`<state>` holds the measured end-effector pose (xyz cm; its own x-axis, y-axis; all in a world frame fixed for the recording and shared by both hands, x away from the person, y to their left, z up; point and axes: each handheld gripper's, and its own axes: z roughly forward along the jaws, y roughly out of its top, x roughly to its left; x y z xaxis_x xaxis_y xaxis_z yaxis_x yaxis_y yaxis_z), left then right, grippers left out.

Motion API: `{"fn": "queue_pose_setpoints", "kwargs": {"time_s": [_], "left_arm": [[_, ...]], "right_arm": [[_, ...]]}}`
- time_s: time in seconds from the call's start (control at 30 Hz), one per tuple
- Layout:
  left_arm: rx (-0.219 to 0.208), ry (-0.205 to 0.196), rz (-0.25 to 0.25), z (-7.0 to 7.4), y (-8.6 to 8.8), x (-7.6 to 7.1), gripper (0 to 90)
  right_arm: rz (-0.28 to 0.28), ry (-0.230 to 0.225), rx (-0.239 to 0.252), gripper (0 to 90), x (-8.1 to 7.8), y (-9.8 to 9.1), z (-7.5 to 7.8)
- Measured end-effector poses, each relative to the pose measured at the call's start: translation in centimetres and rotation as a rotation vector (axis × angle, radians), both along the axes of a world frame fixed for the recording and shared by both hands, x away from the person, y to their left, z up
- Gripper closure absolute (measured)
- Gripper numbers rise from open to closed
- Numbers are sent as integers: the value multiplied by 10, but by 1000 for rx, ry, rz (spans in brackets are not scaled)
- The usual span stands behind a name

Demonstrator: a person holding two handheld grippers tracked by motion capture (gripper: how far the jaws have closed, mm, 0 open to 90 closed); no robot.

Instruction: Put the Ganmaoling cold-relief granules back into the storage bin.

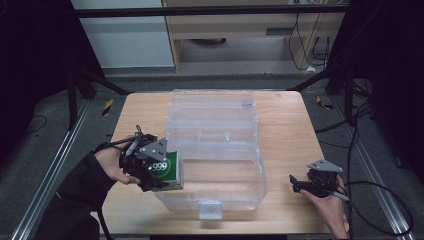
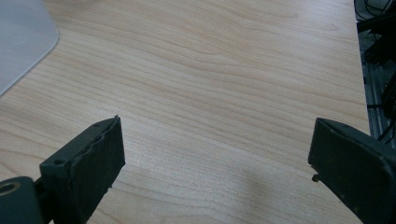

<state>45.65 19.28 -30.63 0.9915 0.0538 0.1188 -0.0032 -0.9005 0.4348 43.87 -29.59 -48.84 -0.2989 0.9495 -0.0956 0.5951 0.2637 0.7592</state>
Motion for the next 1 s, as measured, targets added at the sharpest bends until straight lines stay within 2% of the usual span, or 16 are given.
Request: {"fn": "queue_pose_setpoints", "kwargs": {"time_s": [0.4,1.0], "left_arm": [[10,4,-26,-12,-16,7,151],[35,22,-38,-37,-25,16,151]], "right_arm": [[1,2,1,41,0,0,0],[6,11,-3,40,1,1,-2]]}}
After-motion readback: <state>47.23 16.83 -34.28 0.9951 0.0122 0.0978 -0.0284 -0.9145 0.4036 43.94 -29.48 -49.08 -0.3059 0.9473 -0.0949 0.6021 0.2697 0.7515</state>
